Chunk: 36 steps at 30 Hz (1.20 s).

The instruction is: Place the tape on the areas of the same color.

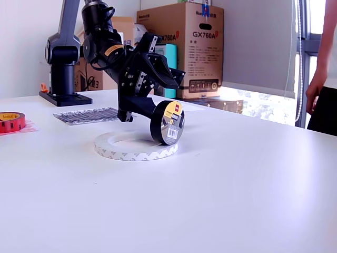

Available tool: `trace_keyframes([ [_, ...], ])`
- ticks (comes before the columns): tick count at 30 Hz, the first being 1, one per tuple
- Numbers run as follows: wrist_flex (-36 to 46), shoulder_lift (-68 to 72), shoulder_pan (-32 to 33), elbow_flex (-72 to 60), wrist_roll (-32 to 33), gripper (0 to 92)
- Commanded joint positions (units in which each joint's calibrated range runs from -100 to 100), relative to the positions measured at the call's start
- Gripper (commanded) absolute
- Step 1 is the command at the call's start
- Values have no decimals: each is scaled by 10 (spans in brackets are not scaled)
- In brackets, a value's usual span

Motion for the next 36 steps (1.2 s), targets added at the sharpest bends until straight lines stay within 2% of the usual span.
trace_keyframes([
  [1, -2, -1, 1, 2, -2, 592],
  [36, -2, 0, 13, 2, -3, 592],
])
